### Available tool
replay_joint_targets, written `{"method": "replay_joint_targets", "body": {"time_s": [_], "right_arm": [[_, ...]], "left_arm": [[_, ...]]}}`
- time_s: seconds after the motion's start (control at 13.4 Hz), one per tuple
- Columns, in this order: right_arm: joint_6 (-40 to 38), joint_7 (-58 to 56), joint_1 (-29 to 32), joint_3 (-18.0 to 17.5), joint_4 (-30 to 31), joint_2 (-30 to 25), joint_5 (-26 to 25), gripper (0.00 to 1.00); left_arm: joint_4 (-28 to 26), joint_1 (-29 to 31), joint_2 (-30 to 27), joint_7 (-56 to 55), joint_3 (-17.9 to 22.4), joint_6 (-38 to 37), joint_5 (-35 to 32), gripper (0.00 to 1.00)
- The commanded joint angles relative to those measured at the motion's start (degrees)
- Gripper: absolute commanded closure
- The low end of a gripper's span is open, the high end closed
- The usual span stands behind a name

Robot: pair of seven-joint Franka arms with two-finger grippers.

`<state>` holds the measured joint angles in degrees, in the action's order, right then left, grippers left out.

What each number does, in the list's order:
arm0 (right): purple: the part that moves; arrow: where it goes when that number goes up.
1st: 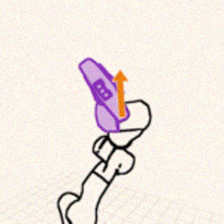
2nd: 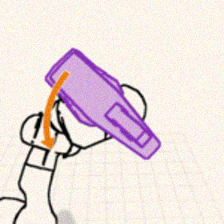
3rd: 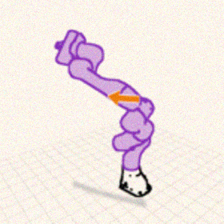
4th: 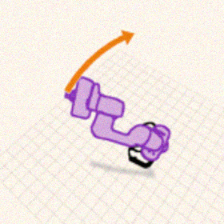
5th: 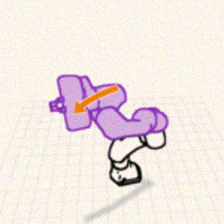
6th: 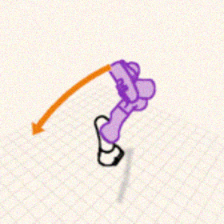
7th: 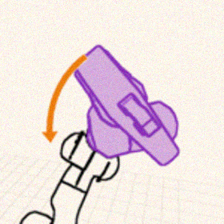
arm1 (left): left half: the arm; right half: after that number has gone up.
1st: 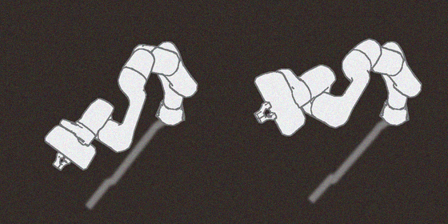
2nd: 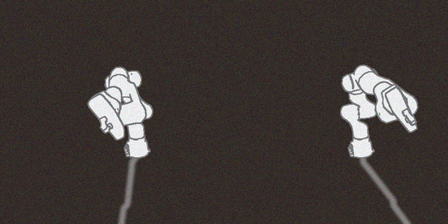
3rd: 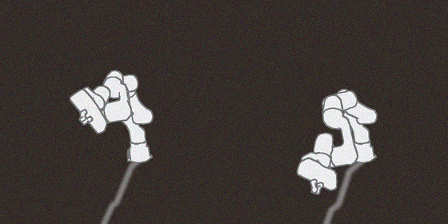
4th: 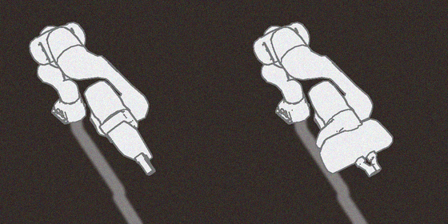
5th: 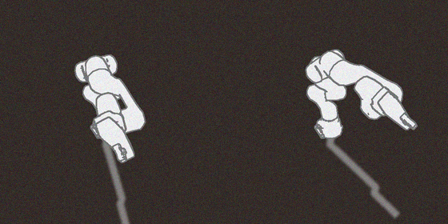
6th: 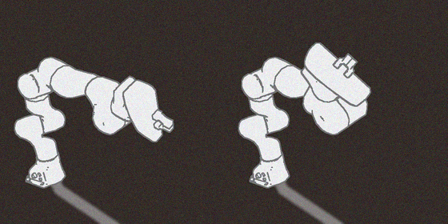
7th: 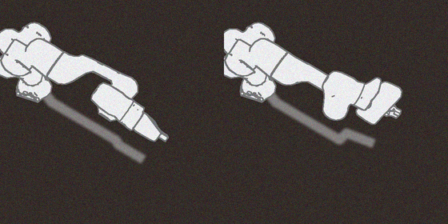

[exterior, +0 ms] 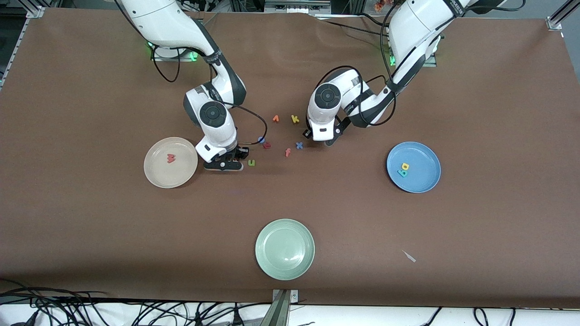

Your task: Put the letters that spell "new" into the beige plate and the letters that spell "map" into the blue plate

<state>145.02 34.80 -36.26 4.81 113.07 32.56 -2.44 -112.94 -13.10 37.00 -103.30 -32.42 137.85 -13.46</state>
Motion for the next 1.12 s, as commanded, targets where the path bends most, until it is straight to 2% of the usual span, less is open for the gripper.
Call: {"method": "replay_joint_targets", "body": {"time_s": [0.0, 0.15, 0.3, 0.37, 0.52, 0.75, 0.9, 1.05], "right_arm": [[0.2, 0.6, 0.0, 0.1, -0.5, 0.4, -0.5, 0.66], [0.1, 0.3, 0.0, 0.1, -0.5, 0.3, -0.5, 0.73], [0.0, -1.2, 0.0, 0.2, -0.7, 0.0, -0.5, 0.80], [-0.9, -2.0, 0.1, 0.5, -1.1, -0.4, -0.5, 0.80], [-8.2, -6.0, 0.2, 2.3, -4.6, -1.3, -0.5, 0.80], [-18.9, -17.1, 0.4, 7.3, -8.9, -3.2, -0.1, 0.80], [-20.2, -23.9, 0.4, 10.8, -6.8, -5.5, -0.1, 0.80], [-19.2, -27.1, 0.6, 13.5, -2.4, -8.3, 0.2, 0.80]], "left_arm": [[-0.7, -0.7, -0.4, -1.6, 0.8, 0.8, -2.0, 0.97], [-0.4, -0.3, -1.1, -1.3, 0.7, -0.5, -2.0, 0.98], [1.4, -0.1, -2.7, -1.0, 0.7, -5.2, -2.0, 0.98], [2.8, 0.3, -3.4, -0.7, 0.7, -8.4, -2.1, 0.98], [5.7, 2.6, -4.7, 5.9, 0.4, -15.0, -2.0, 0.98], [9.8, 6.7, -6.9, 16.3, 0.1, -25.3, -1.7, 0.97], [11.4, 9.0, -7.5, 26.2, 0.2, -31.5, -1.8, 0.96], [11.2, 12.9, -8.4, 34.4, 0.2, -33.3, -2.0, 0.96]]}}
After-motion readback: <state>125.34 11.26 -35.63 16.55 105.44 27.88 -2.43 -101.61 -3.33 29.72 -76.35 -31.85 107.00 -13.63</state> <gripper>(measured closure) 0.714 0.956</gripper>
